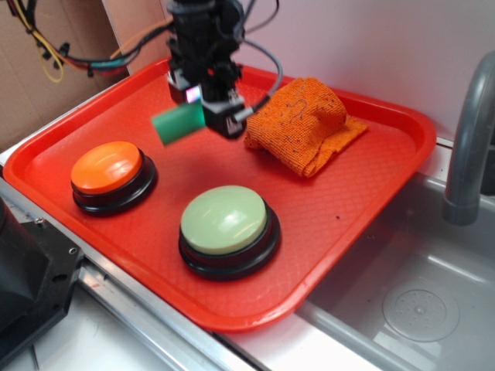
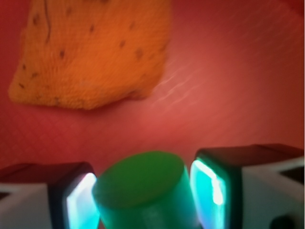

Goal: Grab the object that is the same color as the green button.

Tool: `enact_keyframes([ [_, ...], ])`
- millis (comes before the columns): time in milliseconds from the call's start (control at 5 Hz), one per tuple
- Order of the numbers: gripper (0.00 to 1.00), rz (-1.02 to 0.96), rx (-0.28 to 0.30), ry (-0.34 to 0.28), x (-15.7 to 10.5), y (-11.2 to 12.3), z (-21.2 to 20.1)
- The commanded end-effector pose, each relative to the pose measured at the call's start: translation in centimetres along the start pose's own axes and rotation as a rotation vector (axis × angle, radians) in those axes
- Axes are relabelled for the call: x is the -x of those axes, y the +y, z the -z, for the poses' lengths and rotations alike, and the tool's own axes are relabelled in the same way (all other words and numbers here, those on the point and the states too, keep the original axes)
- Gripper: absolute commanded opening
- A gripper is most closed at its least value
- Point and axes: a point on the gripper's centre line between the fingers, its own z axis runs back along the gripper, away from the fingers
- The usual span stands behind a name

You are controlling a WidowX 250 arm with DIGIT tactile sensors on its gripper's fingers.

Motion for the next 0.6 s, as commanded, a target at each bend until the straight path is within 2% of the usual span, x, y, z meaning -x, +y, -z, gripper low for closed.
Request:
enact_keyframes([
  [0, 0.00, -0.050, -0.064, -0.129, -1.2, 4.0, -7.4],
  [400, 0.00, -0.050, -0.065, -0.185, 0.1, 4.2, -9.6],
])
